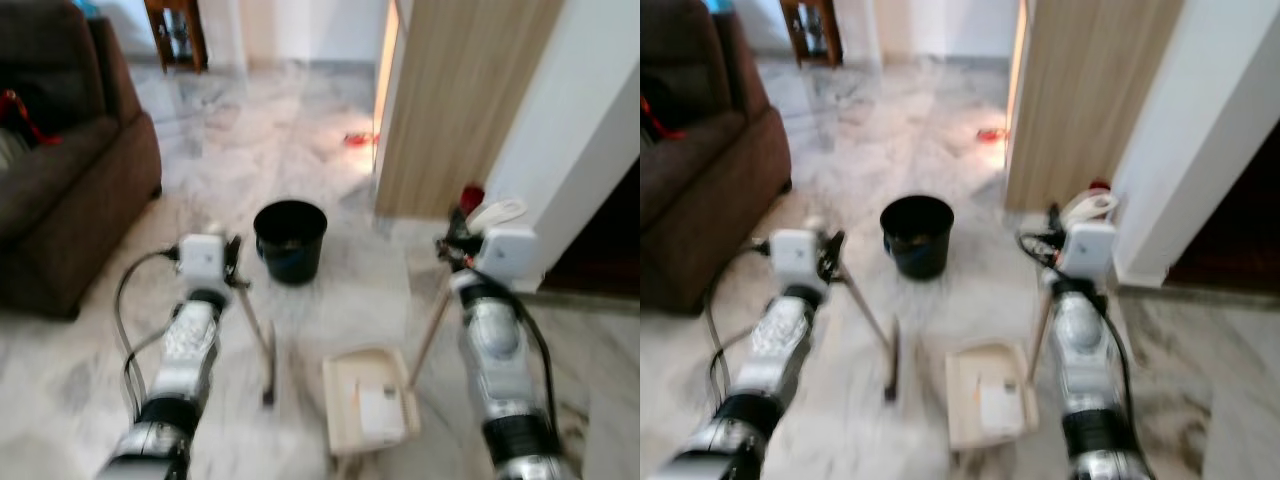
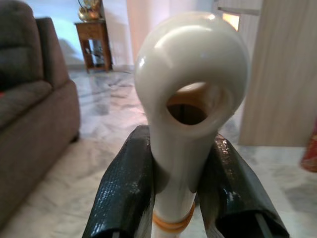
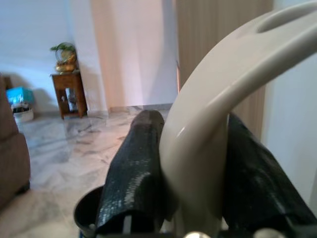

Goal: Sweep floor

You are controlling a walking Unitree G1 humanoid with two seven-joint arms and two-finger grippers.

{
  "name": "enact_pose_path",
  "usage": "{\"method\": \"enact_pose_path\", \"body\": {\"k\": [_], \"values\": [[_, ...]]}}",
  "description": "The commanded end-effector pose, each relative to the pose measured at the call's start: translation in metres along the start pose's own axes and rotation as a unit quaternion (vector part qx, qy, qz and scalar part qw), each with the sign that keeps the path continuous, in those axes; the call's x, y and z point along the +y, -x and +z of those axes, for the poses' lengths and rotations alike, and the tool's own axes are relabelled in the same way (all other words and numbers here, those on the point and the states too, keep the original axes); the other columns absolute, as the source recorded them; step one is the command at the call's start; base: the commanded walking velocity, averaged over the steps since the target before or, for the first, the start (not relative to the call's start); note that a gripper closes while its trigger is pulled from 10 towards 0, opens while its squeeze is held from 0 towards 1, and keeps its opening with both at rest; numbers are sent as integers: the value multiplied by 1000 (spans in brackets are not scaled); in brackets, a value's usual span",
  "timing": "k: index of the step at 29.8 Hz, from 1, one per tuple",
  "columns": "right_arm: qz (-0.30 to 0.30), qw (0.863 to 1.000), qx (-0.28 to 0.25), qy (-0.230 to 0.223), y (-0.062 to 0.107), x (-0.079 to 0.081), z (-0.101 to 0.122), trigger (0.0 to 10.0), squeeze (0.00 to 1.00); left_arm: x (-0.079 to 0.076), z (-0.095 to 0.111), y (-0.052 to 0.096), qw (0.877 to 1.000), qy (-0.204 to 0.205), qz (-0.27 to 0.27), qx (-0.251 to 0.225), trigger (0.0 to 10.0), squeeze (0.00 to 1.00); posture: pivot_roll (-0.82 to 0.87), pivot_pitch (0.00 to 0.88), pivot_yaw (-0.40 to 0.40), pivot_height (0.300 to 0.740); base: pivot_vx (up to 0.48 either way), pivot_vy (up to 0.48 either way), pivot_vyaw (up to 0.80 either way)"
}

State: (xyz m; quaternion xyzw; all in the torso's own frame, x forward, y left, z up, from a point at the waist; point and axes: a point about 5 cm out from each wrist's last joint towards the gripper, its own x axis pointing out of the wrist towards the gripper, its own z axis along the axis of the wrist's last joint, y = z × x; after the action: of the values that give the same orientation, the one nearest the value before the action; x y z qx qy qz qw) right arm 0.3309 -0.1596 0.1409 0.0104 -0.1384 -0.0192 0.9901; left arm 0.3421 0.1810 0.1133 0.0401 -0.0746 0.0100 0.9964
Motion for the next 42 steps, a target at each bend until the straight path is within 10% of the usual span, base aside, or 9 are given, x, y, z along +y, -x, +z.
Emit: {"method": "enact_pose_path", "body": {"k": [1,32,42], "values": [[-14,999,-23,-18,-4,-4,9,10000,0,-10,17,-8,999,7,-12,-39,10000,0,-27,0,37,740,349,0,0],[-19,998,-40,-40,-4,1,15,10000,0,-11,18,-3,999,0,-24,-43,10000,0,-14,0,56,740,354,0,0],[-34,982,-174,-58,-25,-1,90,10000,0,-13,17,-1,999,3,-28,-39,10000,0,-12,0,51,740,354,0,0]]}}
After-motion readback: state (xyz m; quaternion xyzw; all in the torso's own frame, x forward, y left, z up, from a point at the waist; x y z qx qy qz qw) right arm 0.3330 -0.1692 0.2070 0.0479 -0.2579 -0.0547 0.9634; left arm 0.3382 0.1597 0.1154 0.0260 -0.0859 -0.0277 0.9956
